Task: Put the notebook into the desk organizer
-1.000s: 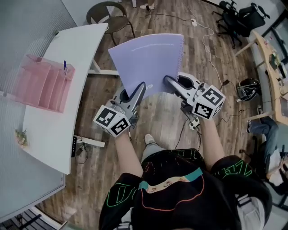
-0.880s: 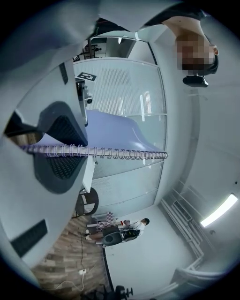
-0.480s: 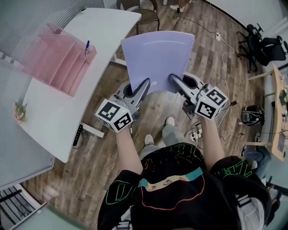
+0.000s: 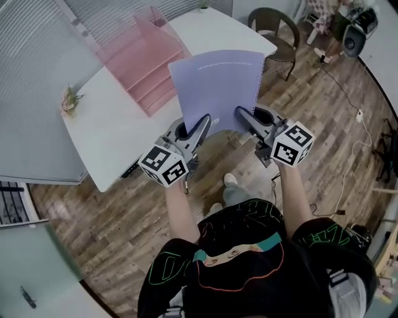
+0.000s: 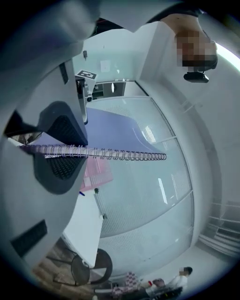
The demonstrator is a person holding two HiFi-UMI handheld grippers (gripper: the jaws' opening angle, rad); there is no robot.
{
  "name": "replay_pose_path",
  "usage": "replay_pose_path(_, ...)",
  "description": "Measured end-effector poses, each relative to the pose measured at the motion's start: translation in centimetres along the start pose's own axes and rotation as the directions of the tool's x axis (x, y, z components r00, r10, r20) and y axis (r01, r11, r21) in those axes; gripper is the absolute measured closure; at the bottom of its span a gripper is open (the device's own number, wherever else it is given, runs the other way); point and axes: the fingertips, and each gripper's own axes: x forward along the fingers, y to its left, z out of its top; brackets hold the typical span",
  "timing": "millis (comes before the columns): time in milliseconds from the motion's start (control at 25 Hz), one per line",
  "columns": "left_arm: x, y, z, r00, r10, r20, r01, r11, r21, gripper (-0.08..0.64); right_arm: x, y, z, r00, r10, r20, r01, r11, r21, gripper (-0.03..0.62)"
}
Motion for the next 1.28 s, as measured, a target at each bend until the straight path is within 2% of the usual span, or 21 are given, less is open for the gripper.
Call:
replay_pose_path(200,-1.5,4.2,2.7,0.979,0.200,0.033,-0.201,0.978,0.046,0.532,6.8,-0.6,1.3,0.976,0.216,-0.006,-0.215,0.976,0.024,0.538)
replay_pose_path(560,-3.0,7.2,3.5,0.918,0.391,0.063,-0.395,0.915,0.083,0.532,12.3,-0.9,0.6,0.909,0.415,-0.034,-0.413,0.909,0.061,0.537)
replay_pose_path(720,-4.7,8.8,4.1,0.892,0.448,0.063,-0.452,0.888,0.082,0.532,14.6,0.3,0.4,0.884,0.464,-0.051,-0.461,0.885,0.068,0.535)
replay_pose_path(840,-5.3,10.3,6.3,0.874,0.481,0.073,-0.486,0.867,0.108,0.532,16.8,0.8,1.9,0.875,0.482,-0.041,-0.481,0.876,0.036,0.535)
replay_pose_path(920,-5.5,10.6,8.0,0.868,0.490,0.080,-0.497,0.857,0.139,0.532,17.6,1.4,3.3,0.875,0.483,-0.028,-0.483,0.875,0.013,0.532)
replay_pose_path(1040,-5.1,11.1,10.3,0.868,0.485,0.107,-0.497,0.852,0.164,0.532,18.6,1.5,5.6,0.874,0.485,-0.008,-0.485,0.874,-0.029,0.532)
replay_pose_path(1120,-4.7,12.2,11.7,0.866,0.485,0.122,-0.499,0.853,0.152,0.531,19.8,1.2,7.0,0.875,0.483,-0.006,-0.483,0.874,-0.060,0.532)
replay_pose_path(1280,-4.3,14.9,12.9,0.857,0.506,0.104,-0.513,0.857,0.059,0.531,22.6,0.5,8.1,0.893,0.444,-0.075,-0.450,0.889,-0.091,0.526)
